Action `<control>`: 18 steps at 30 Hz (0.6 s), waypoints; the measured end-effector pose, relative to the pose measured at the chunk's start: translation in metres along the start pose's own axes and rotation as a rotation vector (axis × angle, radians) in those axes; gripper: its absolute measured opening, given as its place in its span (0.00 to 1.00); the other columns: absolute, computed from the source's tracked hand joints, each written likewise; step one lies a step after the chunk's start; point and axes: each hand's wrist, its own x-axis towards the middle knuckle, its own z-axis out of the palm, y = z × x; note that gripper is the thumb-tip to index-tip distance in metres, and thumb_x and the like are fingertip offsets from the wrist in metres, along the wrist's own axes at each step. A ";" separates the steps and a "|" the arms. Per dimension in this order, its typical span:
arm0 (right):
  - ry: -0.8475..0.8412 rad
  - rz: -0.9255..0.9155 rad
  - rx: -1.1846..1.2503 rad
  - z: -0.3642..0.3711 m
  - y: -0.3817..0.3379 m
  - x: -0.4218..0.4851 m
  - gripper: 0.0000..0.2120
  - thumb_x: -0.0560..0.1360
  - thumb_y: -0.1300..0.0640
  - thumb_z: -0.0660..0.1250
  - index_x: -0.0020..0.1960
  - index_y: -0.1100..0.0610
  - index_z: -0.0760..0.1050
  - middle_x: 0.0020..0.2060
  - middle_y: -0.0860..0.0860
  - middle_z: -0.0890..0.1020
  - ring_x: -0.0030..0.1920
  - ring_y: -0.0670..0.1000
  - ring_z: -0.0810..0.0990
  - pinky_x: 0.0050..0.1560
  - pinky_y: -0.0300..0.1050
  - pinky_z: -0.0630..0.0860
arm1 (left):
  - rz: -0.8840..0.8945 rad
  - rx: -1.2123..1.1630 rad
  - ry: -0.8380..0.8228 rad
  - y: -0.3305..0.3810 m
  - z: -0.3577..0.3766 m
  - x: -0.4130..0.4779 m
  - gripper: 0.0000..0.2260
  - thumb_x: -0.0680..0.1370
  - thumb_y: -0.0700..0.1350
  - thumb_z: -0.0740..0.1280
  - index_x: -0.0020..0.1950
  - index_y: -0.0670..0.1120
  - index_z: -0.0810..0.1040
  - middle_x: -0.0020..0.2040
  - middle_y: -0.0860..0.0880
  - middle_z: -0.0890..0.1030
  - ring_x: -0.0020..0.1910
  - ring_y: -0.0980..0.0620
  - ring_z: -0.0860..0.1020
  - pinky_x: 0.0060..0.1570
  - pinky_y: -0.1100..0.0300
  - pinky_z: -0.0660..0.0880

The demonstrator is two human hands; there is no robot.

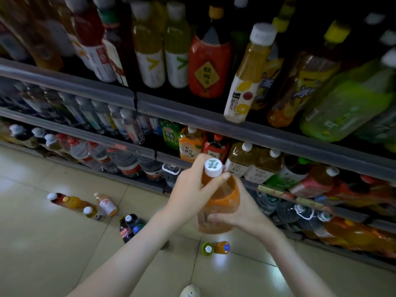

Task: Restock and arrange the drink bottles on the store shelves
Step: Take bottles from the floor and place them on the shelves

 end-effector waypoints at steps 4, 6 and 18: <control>0.118 0.051 0.040 -0.001 -0.039 -0.042 0.45 0.51 0.44 0.82 0.65 0.41 0.66 0.58 0.44 0.79 0.57 0.44 0.80 0.60 0.48 0.76 | 0.003 -0.064 -0.115 0.053 -0.019 -0.003 0.08 0.76 0.53 0.68 0.50 0.51 0.74 0.46 0.54 0.81 0.44 0.62 0.78 0.44 0.67 0.73; 0.136 0.071 0.069 -0.005 -0.060 -0.065 0.46 0.50 0.43 0.82 0.64 0.44 0.67 0.56 0.47 0.81 0.55 0.44 0.81 0.57 0.46 0.78 | 0.002 -0.062 -0.186 0.079 -0.026 -0.006 0.08 0.76 0.55 0.67 0.50 0.53 0.73 0.47 0.56 0.81 0.45 0.64 0.77 0.44 0.70 0.73; 0.384 -0.013 0.297 -0.060 -0.146 -0.193 0.33 0.55 0.48 0.77 0.57 0.57 0.77 0.49 0.53 0.85 0.51 0.52 0.84 0.48 0.43 0.79 | -0.072 -0.131 -0.665 0.160 0.001 -0.064 0.37 0.63 0.62 0.77 0.66 0.59 0.64 0.61 0.59 0.78 0.58 0.63 0.77 0.60 0.56 0.75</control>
